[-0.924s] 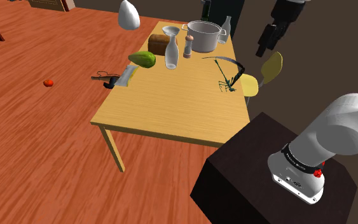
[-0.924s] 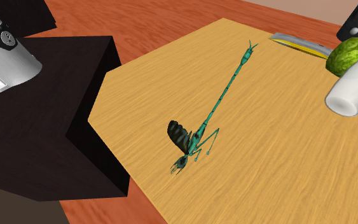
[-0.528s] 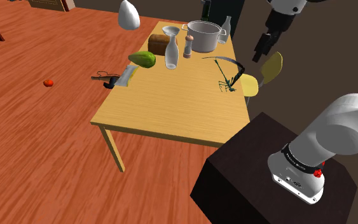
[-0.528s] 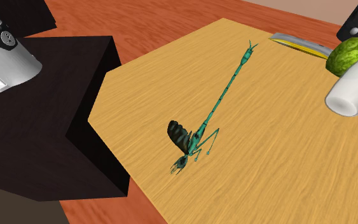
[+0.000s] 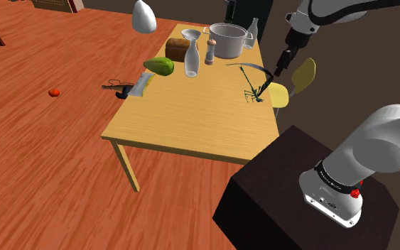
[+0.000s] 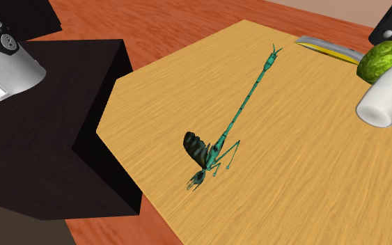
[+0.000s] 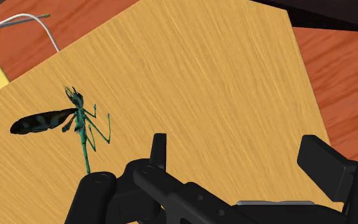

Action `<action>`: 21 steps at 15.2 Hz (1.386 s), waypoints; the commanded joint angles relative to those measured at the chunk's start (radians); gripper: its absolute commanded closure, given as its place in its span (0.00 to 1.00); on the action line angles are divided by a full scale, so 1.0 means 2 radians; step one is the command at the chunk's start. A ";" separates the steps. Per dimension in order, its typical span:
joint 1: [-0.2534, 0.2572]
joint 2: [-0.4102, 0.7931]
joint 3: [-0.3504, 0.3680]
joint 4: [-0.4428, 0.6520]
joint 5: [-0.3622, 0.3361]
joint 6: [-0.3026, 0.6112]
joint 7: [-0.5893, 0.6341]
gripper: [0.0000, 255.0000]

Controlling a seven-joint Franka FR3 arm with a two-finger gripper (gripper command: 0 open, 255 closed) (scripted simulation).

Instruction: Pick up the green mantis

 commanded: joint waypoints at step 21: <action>-0.030 0.456 -0.082 0.220 0.246 0.189 -0.412 0.00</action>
